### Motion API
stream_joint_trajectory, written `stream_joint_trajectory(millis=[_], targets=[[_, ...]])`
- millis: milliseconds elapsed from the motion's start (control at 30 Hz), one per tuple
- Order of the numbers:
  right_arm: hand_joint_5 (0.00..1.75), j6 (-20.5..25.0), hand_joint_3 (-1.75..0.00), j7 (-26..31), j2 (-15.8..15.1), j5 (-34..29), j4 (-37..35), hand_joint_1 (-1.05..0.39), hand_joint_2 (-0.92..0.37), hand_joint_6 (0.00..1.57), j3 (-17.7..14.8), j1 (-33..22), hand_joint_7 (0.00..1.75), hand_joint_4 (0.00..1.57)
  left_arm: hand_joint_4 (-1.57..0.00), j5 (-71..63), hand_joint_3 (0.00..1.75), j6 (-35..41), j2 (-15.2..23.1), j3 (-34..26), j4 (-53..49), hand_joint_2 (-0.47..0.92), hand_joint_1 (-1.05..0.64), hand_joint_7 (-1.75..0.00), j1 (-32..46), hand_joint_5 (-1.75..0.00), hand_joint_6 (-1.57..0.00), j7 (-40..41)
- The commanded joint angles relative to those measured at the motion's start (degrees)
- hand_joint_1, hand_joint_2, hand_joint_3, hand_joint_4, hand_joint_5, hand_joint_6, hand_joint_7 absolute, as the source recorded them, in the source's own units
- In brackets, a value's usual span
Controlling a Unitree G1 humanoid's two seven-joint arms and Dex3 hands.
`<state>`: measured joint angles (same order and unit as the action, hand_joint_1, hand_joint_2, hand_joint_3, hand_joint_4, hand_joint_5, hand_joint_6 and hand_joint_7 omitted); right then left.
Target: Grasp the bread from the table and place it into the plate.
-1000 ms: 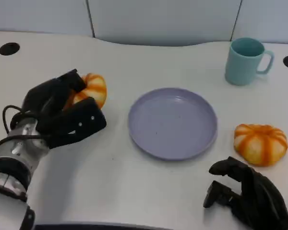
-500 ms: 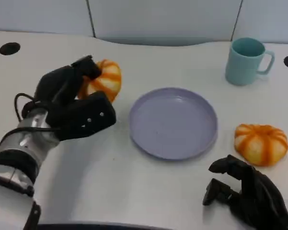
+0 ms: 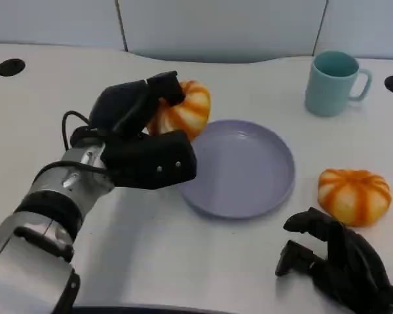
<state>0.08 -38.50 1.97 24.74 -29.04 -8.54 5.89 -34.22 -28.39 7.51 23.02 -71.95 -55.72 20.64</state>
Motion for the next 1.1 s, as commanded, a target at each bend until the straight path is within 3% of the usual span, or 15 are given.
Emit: stream_joint_trajectory(millis=[33,867,900,933,967,1100], targets=[[1.48,0.72,-0.39,0.46,-0.10,-0.03,-1.71,-0.50,-0.92,0.70,-0.25,-0.09,1.05,0.73,-0.97,-1.20,0.85,0.10,-1.33,1.62,0.10,0.49,-0.16,-1.75,-2.71,-1.75,-0.76,0.48],[1.47,0.32,-0.37,0.52,1.02,-0.54,-1.70,-0.51,-0.92,0.70,0.55,-0.31,1.04,0.74,-1.09,-6.41,1.16,3.75,-6.79,8.45,-2.23,0.39,-0.25,-1.75,-4.93,-1.75,-0.87,-0.46],[1.47,-0.87,-0.37,-0.42,-0.51,-0.46,-7.94,-0.51,-0.92,0.70,-0.92,3.85,1.04,0.74,-1.09,-6.44,1.17,3.83,-6.93,8.55,-2.38,0.38,-0.25,-1.75,-4.92,-1.75,-0.87,-0.54],[1.32,-1.88,-0.24,-1.18,-1.69,-0.43,-12.92,-0.47,-0.92,0.72,-2.06,7.10,0.83,0.70,-1.10,-6.63,1.26,3.89,-7.03,8.77,-2.50,0.36,-0.25,-1.75,-4.95,-1.75,-0.88,-0.43],[1.27,-2.86,-0.19,-1.89,-2.52,-0.43,-16.80,-0.46,-0.92,0.74,-2.92,9.51,0.73,0.69,-1.10,-6.78,1.30,3.93,-7.10,8.95,-2.58,0.34,-0.25,-1.75,-4.96,-1.75,-0.89,-0.31],[1.21,-5.78,-0.15,-4.49,-3.23,-0.61,-23.25,-0.45,-0.92,0.75,-4.34,12.84,0.61,0.68,-1.11,-7.48,1.38,4.93,-7.24,9.99,-2.78,0.29,-0.23,-1.75,-5.32,-1.75,-0.90,-0.50]])
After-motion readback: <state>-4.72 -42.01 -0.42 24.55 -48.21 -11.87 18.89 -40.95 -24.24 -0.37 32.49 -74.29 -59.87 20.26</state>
